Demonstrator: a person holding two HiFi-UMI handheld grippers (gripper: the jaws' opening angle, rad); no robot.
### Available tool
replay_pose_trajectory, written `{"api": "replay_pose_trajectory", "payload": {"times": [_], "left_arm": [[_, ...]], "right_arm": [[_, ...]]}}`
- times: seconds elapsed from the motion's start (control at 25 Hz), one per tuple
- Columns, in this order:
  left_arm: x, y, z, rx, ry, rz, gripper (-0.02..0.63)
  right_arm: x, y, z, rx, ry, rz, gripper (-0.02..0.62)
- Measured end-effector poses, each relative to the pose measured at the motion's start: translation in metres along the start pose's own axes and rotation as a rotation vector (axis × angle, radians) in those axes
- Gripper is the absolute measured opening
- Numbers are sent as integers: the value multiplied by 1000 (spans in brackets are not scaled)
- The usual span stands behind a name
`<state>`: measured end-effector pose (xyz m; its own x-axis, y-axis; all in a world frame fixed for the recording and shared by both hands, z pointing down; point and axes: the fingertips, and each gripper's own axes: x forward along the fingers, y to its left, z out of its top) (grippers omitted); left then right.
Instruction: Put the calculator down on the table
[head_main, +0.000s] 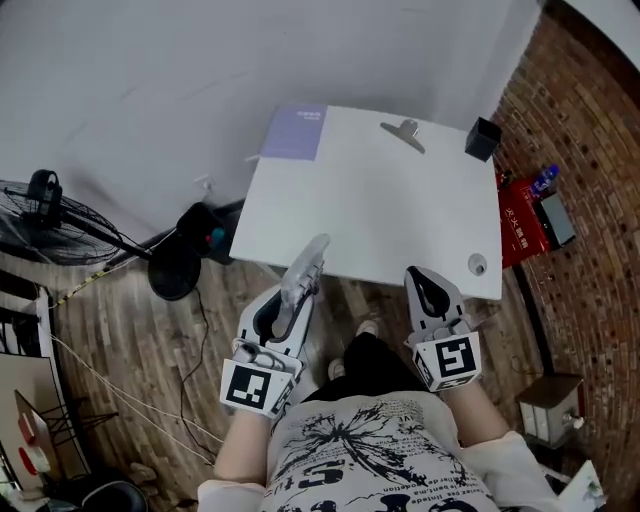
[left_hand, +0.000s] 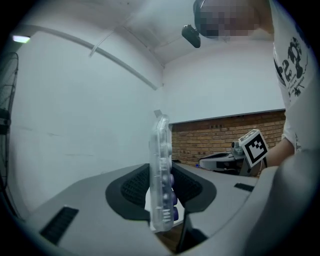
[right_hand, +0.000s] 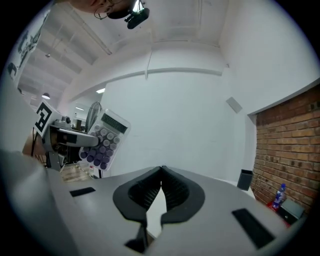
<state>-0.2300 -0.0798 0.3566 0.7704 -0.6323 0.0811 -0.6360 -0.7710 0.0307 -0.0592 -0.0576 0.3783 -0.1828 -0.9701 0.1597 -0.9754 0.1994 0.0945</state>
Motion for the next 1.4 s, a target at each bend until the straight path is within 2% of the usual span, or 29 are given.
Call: {"api": "replay_pose_trajectory", "payload": {"times": [0.24,0.52,0.8,1.04,1.24,1.4], "left_arm": [[86,10,-22,-21,54,-95,137],[199,31,-56,-43,161,-182,137],[290,55,-107,-132,290,-236,137],[342,66,-154,-242,381,-252,137],[364,71,-189,-311,462,-253,138],[373,74,-198,-377,475,-255,140]], "right_arm": [[46,-48,-15,33,23,-49,14],[120,-116,-43,93,103,-90,15],[185,-171,-79,141,192,-115,15],[219,-202,-112,188,260,-128,15],[242,-215,-133,219,299,-128,15],[263,-214,-139,227,306,-107,15]]}}
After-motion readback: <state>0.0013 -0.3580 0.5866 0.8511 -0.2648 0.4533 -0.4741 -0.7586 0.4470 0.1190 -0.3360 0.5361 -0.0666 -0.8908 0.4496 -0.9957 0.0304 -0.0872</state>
